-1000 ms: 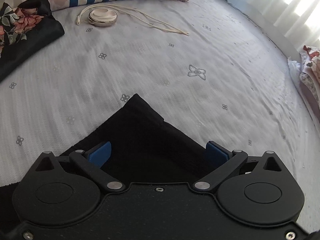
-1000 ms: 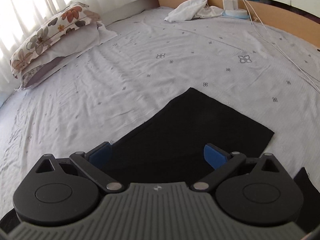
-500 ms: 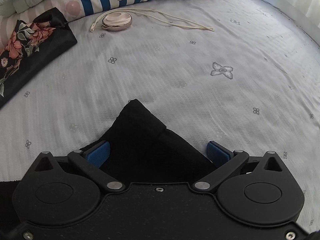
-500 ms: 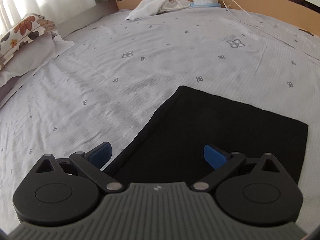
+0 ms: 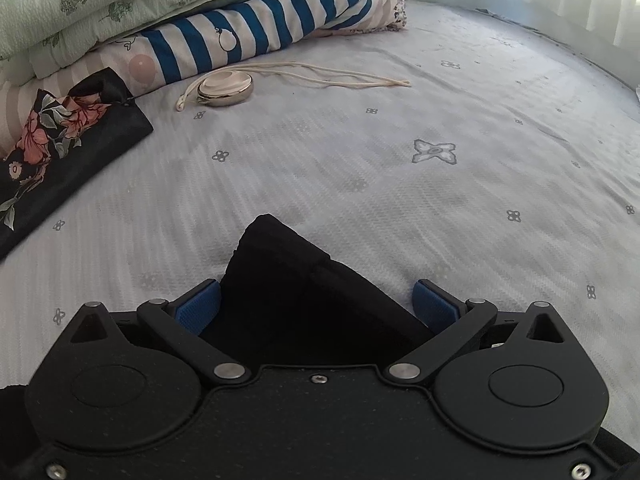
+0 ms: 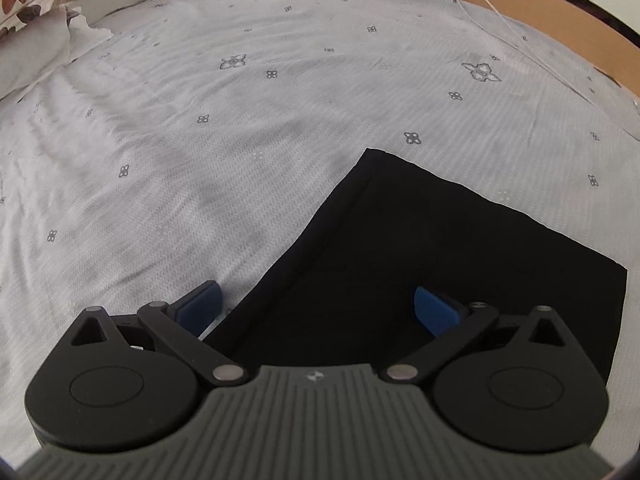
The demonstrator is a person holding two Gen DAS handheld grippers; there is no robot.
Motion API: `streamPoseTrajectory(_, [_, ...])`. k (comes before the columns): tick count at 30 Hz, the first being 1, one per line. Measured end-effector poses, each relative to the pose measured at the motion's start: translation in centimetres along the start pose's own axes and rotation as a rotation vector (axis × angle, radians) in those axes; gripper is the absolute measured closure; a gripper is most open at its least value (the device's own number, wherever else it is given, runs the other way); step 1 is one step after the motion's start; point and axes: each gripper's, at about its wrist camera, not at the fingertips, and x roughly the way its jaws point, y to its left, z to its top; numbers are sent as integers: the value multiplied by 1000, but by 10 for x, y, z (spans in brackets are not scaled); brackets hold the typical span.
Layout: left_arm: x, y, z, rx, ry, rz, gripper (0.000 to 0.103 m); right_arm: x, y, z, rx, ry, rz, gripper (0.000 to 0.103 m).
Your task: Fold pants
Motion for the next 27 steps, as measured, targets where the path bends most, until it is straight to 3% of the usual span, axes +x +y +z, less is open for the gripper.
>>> streamPoseTrajectory(3, [-7, 1, -6, 24, -36, 9, 17, -1, -8, 6, -10, 38, 46, 6])
streamPoseTrajectory(4, [-10, 1, -8, 36, -46, 11, 21, -3, -11, 6, -8, 39, 48, 13])
streamPoseTrajectory(6, [-18, 2, -11, 61, -63, 14, 47, -9, -16, 7, -6, 31, 33, 29])
streamPoseTrajectory(9, [-31, 3, -16, 113, -81, -6, 75, -17, -31, 9, 22, 19, 40, 66])
streamPoseTrajectory(10, [-35, 4, -18, 124, -85, -21, 78, -19, -40, 10, 48, 16, 42, 87])
streamPoseTrajectory(11, [-39, 6, -20, 128, -83, -39, 83, -21, -50, 10, 76, 17, 73, 94])
streamPoseTrajectory(18, [-65, 41, -15, 70, -38, -164, 94, -38, -133, 2, 254, 25, 301, 98])
streamPoseTrajectory(27, [-121, 92, -11, 68, -67, -232, 95, -83, -220, -17, 226, -2, 434, 99])
